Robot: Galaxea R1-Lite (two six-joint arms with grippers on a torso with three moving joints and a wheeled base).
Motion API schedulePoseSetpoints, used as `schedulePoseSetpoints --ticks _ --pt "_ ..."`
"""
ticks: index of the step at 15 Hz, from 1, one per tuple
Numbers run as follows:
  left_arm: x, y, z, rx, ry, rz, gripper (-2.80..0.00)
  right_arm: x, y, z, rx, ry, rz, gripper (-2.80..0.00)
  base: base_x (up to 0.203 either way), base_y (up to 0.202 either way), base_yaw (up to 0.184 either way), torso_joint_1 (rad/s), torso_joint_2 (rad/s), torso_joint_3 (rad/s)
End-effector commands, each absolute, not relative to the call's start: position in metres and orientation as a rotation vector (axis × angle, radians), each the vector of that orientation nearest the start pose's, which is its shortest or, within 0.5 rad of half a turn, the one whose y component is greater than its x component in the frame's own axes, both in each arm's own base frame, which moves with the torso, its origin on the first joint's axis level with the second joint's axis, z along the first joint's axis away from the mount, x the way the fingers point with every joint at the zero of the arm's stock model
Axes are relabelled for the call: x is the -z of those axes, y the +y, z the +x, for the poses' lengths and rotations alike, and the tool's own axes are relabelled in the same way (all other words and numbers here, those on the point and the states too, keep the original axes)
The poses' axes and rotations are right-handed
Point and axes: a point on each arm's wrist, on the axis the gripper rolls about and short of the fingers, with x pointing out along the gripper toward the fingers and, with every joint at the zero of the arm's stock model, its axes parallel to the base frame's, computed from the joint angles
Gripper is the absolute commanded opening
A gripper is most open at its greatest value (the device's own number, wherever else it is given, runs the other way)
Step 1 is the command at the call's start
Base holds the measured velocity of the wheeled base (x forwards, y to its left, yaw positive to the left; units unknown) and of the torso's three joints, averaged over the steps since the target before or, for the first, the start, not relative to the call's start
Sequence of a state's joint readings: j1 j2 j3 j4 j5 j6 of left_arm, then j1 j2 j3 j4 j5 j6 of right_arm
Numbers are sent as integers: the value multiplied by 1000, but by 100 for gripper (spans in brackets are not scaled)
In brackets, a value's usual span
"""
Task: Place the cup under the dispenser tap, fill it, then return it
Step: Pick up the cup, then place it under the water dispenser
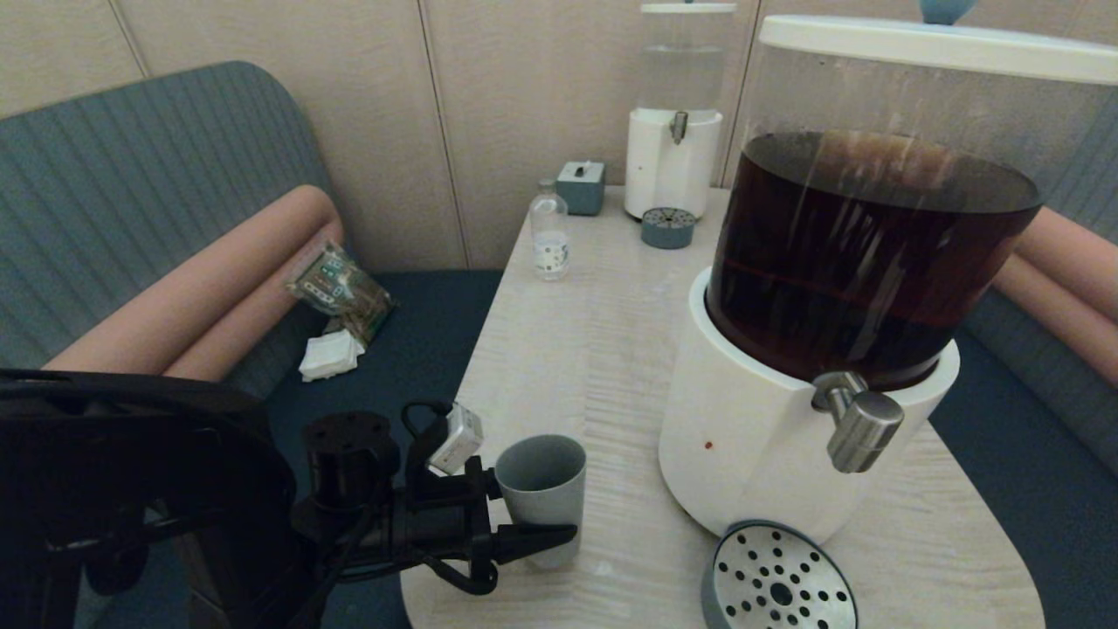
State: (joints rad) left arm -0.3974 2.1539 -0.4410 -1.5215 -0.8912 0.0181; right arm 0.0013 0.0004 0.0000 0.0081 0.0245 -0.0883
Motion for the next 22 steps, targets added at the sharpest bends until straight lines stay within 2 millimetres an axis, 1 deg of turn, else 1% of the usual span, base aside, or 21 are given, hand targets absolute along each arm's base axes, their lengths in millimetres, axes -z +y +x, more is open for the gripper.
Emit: schedulePoseSetpoints --ticks 1,3,5,7,10,12,16,20,22 --pt "-73 -137 267 1308 111 -17 -280 -72 1 -22 -28 11 -90 -280 0 0 0 0 0 0" --pt "-90 -150 252 1353 62 -11 -280 -72 1 -22 -28 11 -88 -280 0 0 0 0 0 0" --pt "-102 -167 236 1381 34 -16 -280 -72 1 -22 -28 13 -90 -280 0 0 0 0 0 0" --pt "-113 -180 224 1403 8 -32 -280 -72 1 -22 -27 12 -90 -280 0 0 0 0 0 0" --pt "-118 -204 203 1411 14 -67 -280 -72 1 -22 -27 13 -87 -280 0 0 0 0 0 0" --pt "-118 -219 196 1416 25 -90 -280 -72 1 -22 -28 11 -88 -280 0 0 0 0 0 0" --pt "-102 -237 202 1421 71 -98 -280 -72 1 -22 -27 11 -90 -280 0 0 0 0 0 0" --pt "-85 -255 218 1397 87 -98 -280 -72 1 -22 -28 11 -87 -280 0 0 0 0 0 0" --pt "-82 -266 224 1398 72 -101 -280 -72 1 -22 -28 11 -87 -280 0 0 0 0 0 0"
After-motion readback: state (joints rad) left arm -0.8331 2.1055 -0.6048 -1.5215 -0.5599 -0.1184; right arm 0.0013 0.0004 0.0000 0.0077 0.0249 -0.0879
